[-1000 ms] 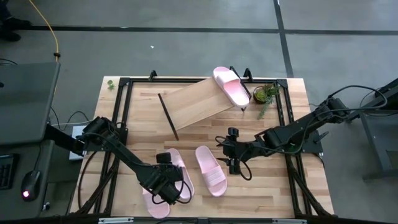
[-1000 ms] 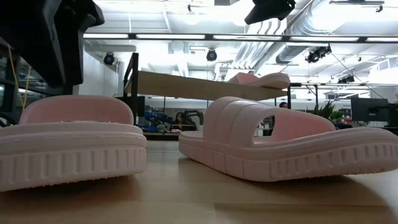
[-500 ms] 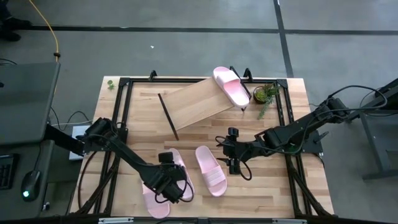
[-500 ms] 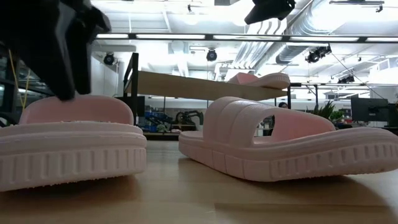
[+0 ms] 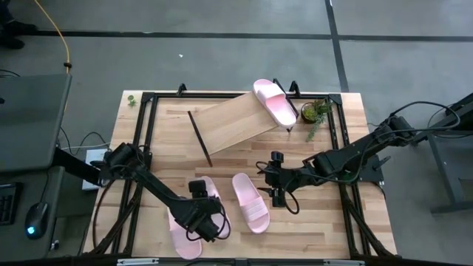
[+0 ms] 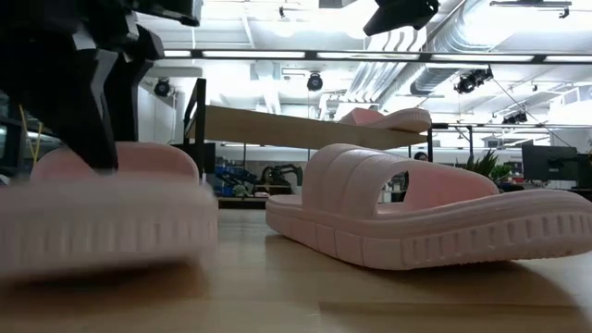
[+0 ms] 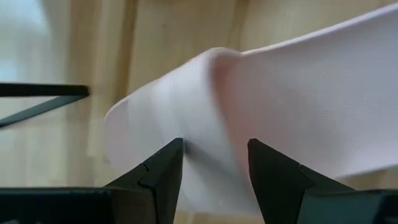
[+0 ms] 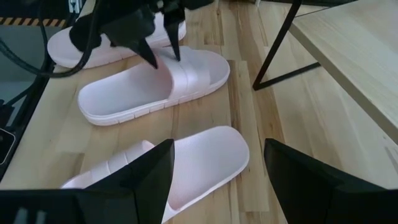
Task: Pick and place slides into the shelf
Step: Put the pink slipper on the shelf
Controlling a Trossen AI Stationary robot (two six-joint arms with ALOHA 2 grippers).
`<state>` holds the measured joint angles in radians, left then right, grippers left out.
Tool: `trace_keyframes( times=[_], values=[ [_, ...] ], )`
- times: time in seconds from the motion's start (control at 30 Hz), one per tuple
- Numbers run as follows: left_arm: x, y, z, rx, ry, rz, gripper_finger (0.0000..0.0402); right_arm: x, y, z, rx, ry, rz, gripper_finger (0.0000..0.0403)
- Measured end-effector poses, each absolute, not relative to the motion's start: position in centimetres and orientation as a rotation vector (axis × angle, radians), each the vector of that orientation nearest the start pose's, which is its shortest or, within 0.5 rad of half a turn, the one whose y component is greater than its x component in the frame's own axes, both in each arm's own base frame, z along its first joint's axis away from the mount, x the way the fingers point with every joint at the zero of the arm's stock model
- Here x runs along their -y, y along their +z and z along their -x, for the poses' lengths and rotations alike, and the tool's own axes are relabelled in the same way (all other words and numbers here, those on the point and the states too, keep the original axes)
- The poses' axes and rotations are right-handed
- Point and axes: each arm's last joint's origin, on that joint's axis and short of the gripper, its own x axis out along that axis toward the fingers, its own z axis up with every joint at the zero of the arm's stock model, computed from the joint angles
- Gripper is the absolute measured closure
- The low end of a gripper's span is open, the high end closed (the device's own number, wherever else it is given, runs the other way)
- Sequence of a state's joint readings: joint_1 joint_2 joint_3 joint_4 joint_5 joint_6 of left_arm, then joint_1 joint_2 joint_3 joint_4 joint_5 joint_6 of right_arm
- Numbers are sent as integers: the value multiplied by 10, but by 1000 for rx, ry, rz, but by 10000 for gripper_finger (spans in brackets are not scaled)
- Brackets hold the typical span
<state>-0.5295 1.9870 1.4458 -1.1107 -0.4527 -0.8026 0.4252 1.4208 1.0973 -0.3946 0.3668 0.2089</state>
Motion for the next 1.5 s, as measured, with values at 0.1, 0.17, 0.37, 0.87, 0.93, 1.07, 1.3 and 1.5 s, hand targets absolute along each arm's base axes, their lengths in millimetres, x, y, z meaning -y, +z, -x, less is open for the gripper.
trace_keyframes(
  times=[0.1,0.17,0.37,0.87,0.93,1.07,1.3,1.5],
  values=[
    [170,174,-316,-1324,531,-138,236,-116,281,-281,-662,-13,76,162],
    [169,174,-316,-1318,539,-147,236,-116,281,-281,-662,-13,76,162],
    [163,172,-320,-1306,583,-135,236,-116,281,-281,-660,-13,75,162],
    [151,172,-323,-1332,605,-147,285,-116,281,-281,-660,-13,74,162],
    [151,172,-323,-1336,601,-145,316,-116,281,-281,-660,-13,75,162],
    [151,172,-323,-1341,597,-144,383,-116,281,-281,-660,-13,75,162],
    [151,173,-323,-1347,596,-144,376,-116,281,-281,-660,-13,75,162],
    [151,180,-322,-1386,601,-159,394,-116,281,-281,-660,-11,81,162]
  ],
)
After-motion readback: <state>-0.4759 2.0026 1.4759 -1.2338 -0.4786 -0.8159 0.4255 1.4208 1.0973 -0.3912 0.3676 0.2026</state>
